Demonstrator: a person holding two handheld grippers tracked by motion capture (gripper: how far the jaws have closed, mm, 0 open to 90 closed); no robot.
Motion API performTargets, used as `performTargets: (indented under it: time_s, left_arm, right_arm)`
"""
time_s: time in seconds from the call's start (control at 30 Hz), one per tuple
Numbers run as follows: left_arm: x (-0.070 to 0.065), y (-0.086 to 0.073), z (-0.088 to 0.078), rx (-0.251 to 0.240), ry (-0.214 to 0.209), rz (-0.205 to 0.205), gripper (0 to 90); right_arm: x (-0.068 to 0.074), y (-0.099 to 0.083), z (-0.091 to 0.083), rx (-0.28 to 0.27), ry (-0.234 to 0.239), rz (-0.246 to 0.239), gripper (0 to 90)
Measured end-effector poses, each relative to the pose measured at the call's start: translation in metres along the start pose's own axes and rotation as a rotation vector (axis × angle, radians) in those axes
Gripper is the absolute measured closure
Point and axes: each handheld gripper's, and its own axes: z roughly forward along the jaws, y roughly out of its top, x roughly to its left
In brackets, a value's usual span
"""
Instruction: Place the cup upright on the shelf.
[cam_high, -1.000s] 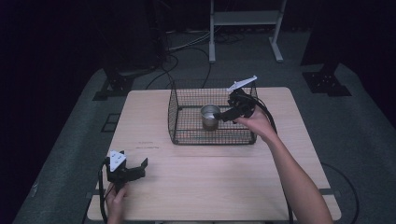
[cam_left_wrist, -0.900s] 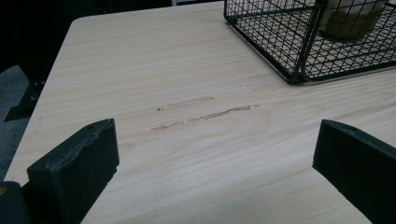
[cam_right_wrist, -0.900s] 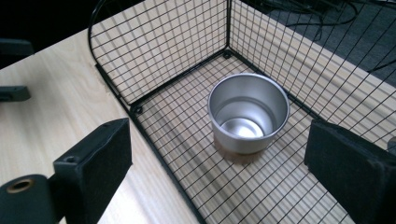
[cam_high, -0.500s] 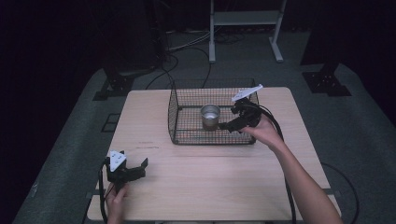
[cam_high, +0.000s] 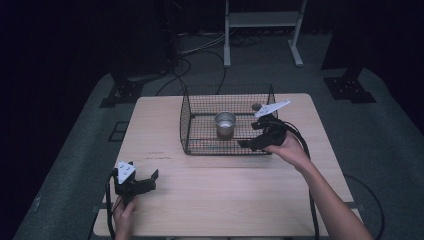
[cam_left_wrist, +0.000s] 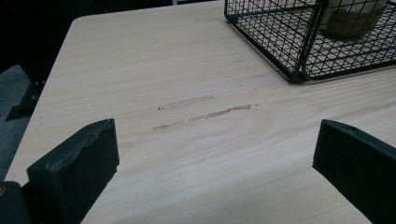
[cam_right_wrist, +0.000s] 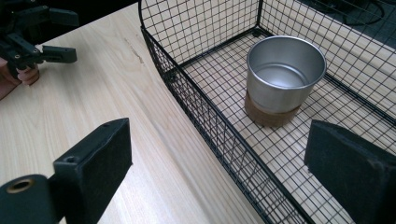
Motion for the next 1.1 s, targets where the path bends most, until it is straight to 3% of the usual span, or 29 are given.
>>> performTargets:
  time_s: [0.93, 1.1]
  left_arm:
    - [0.000, 0.000, 0.000, 0.008, 0.002, 0.005, 0.0]
    - [-0.001, 0.000, 0.000, 0.009, 0.003, 0.007, 0.0]
  right_arm:
    - [0.001, -0.055, -0.026, -0.077, 0.037, 0.061, 7.0]
    - [0.000, -0.065, -0.032, -0.080, 0.026, 0.075, 7.0]
